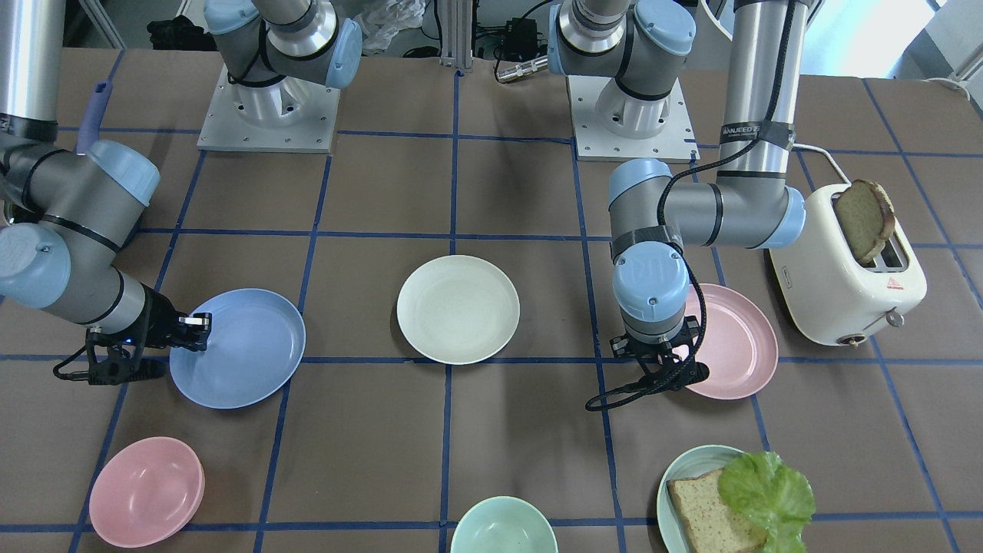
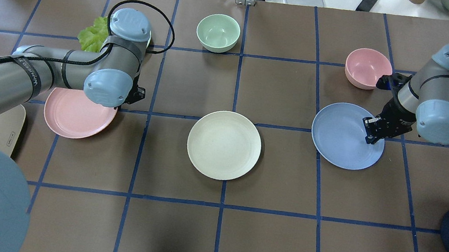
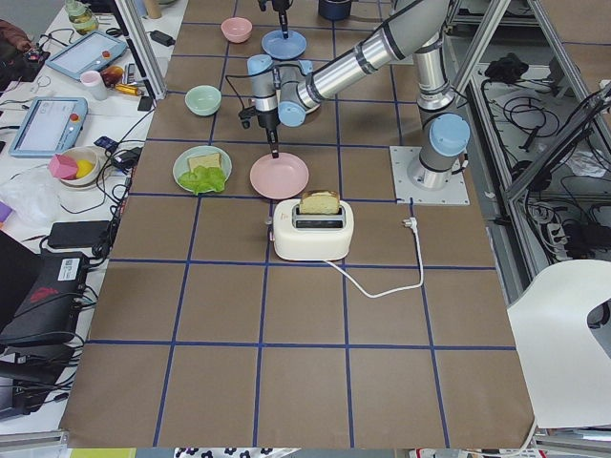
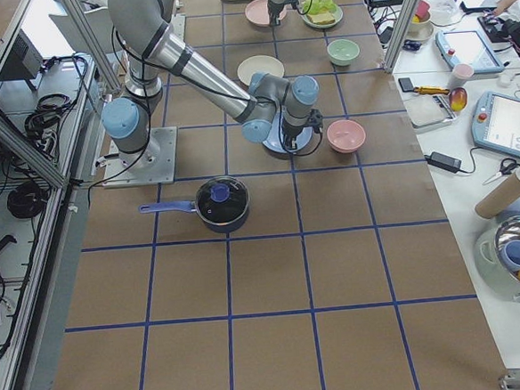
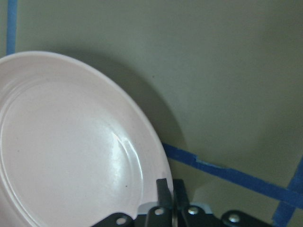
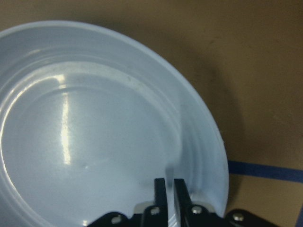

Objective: Stack three plates with pink and blue
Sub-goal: 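Lift the pink plate with the left gripper and carry it over the cream plate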

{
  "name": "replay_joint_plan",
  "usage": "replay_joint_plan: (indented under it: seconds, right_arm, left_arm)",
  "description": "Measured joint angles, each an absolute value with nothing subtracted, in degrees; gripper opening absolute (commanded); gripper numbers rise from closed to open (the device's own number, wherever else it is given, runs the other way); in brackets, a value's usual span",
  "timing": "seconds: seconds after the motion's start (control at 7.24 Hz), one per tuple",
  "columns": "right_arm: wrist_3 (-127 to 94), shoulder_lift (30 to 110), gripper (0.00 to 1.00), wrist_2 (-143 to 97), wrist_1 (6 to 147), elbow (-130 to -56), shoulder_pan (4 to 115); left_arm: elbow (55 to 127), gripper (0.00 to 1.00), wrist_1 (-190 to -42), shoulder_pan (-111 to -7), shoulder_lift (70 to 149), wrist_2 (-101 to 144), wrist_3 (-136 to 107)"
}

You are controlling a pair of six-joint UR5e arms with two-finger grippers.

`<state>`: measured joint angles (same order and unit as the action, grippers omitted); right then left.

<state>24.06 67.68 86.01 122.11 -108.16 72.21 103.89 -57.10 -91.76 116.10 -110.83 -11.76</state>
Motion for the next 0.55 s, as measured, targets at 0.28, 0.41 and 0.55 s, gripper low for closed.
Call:
replay_joint_plan:
  seconds: [0.28, 0.41, 0.55]
  right_arm:
    - [24.04, 67.70, 0.32, 86.33, 122.02, -107.17, 72.20]
    - [24.17, 67.57, 0.32, 86.45, 121.86, -106.30, 72.07]
    - [24.41, 67.40, 0.32, 86.52, 121.73, -105.61, 71.74]
  left_arm:
    - [101.43, 0.00, -57.46, -94.64, 117.02, -112.83, -9.20]
    - [99.93, 0.00, -57.51, -97.36, 117.66, -114.67, -8.71]
    - [98.45, 0.00, -57.27, -100.19, 118.41, -115.50, -8.55]
